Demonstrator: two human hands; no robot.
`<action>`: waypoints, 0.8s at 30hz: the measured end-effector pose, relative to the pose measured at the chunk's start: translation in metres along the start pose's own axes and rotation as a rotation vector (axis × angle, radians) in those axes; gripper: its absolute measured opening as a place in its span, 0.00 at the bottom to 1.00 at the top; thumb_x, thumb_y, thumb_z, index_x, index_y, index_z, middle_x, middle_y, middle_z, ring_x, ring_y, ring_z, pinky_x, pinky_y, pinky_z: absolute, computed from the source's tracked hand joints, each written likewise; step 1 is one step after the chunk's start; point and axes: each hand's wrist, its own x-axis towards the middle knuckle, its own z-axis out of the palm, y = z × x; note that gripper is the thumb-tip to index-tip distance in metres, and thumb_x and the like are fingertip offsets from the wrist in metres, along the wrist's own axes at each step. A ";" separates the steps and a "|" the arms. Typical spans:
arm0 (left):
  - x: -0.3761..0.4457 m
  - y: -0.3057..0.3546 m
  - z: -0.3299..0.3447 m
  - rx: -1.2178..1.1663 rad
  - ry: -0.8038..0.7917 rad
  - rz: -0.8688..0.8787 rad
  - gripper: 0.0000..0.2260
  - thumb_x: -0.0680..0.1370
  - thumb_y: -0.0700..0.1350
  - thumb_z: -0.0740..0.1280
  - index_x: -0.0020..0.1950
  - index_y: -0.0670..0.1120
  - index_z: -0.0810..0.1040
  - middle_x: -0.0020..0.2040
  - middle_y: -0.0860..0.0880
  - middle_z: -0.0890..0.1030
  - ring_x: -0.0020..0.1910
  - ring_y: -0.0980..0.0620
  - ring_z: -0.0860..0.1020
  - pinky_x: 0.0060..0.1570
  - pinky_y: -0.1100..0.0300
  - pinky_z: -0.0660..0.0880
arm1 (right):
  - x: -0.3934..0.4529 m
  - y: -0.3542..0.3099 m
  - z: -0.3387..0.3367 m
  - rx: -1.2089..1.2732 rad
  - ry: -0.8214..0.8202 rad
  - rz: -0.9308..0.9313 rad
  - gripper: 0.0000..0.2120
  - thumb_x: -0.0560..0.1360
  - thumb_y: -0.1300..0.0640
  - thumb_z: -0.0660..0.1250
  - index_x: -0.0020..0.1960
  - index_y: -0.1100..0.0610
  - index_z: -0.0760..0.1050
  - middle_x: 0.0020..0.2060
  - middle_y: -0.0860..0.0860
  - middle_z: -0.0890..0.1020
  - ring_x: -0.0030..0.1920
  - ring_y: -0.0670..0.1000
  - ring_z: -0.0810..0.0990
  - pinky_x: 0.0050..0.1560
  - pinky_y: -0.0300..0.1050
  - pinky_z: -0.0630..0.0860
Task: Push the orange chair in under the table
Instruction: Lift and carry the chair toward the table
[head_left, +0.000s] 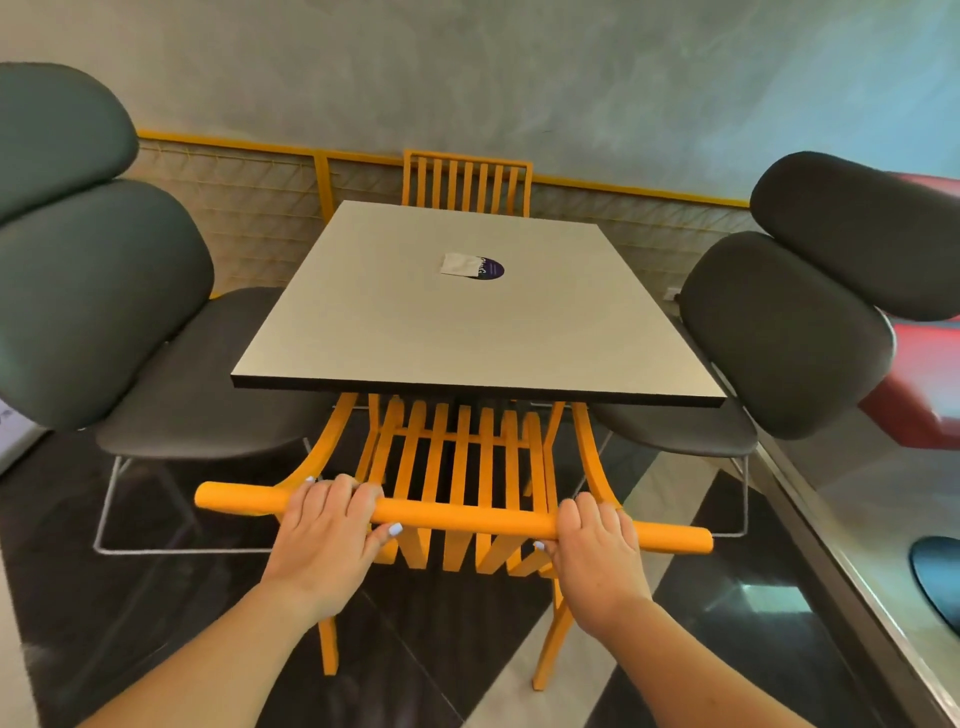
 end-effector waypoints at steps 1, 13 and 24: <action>0.001 -0.004 -0.001 -0.007 0.004 0.004 0.15 0.75 0.55 0.63 0.57 0.48 0.74 0.50 0.48 0.76 0.53 0.45 0.74 0.63 0.44 0.66 | 0.001 -0.004 0.001 -0.001 0.003 -0.001 0.10 0.75 0.46 0.62 0.51 0.51 0.68 0.45 0.48 0.73 0.46 0.51 0.70 0.55 0.50 0.68; 0.010 -0.004 -0.002 -0.024 0.010 0.112 0.16 0.74 0.58 0.63 0.56 0.51 0.75 0.47 0.52 0.78 0.48 0.49 0.75 0.54 0.50 0.71 | -0.004 -0.037 0.002 0.122 0.132 -0.034 0.14 0.69 0.50 0.72 0.51 0.53 0.73 0.41 0.49 0.77 0.43 0.52 0.76 0.51 0.55 0.75; 0.010 0.051 0.016 0.002 0.116 0.068 0.12 0.72 0.56 0.66 0.48 0.49 0.76 0.40 0.51 0.77 0.39 0.50 0.75 0.44 0.51 0.74 | 0.003 0.019 -0.001 0.116 0.059 -0.082 0.09 0.73 0.52 0.67 0.51 0.51 0.71 0.42 0.47 0.74 0.42 0.50 0.71 0.50 0.50 0.70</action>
